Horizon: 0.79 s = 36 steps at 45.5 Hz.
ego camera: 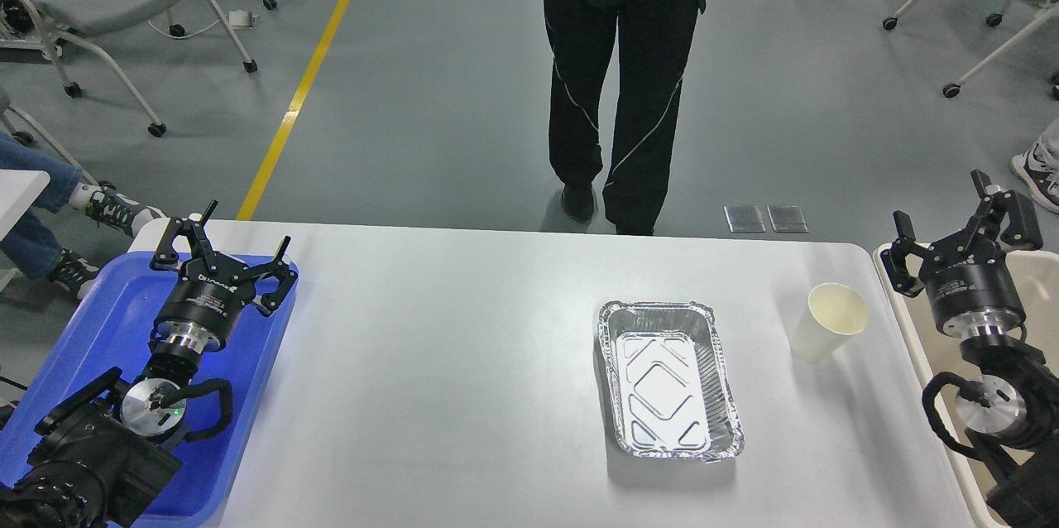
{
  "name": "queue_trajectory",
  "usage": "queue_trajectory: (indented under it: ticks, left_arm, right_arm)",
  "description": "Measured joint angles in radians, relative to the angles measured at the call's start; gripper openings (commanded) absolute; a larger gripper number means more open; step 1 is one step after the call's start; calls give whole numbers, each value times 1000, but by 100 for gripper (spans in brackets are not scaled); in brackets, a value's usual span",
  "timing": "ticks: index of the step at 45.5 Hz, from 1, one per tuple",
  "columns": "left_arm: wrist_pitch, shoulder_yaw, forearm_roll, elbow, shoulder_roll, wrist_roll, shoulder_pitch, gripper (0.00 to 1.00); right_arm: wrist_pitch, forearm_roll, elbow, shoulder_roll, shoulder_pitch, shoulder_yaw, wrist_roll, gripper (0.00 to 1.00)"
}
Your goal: Tidy desktop
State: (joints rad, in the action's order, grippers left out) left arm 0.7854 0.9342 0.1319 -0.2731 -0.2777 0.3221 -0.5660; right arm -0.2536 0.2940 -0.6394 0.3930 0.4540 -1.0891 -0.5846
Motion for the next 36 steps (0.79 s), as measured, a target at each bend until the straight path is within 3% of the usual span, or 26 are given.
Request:
queue_trajectory:
  ticks: [36]
  left_arm:
    - [0, 0, 0, 0, 0, 0, 0, 100]
  right_arm:
    - [0, -1, 14, 0, -6, -4, -1, 100]
